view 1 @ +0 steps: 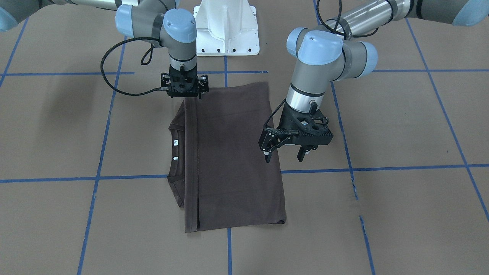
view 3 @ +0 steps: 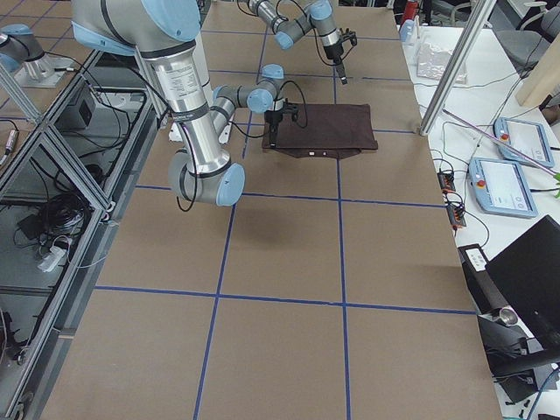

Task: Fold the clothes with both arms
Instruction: 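Move the right gripper to the shirt's side edge nearest it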

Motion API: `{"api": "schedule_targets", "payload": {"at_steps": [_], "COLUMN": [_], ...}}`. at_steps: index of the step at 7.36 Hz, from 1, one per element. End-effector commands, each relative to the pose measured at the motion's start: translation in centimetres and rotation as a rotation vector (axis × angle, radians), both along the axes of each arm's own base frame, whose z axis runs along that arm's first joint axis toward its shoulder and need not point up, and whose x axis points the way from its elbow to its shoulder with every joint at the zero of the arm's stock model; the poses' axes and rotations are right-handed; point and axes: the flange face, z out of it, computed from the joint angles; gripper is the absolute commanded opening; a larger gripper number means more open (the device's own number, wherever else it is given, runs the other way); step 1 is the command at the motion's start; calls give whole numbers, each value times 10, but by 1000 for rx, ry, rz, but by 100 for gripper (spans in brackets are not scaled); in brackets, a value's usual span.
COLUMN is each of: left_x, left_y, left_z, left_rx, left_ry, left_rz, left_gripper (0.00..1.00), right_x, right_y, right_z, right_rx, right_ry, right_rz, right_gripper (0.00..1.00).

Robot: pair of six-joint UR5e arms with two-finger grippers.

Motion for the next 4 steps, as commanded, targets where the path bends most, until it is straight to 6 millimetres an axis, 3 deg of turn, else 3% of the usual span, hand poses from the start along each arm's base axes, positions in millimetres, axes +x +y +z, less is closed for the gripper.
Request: {"api": "schedule_targets", "payload": {"at_steps": [1, 4], "left_x": [0, 0], "left_y": [0, 1], "left_z": [0, -1], "left_rx": [0, 4], "left_ry": [1, 6], "left_rz": [1, 1], "left_gripper": [100, 100], "right_x": [-5, -7], "right_y": [8, 12], "right_z": [6, 8], "right_rx": [-5, -6], "right_ry": [24, 29], "right_rz": [-19, -27], "right_gripper": [100, 100]}}
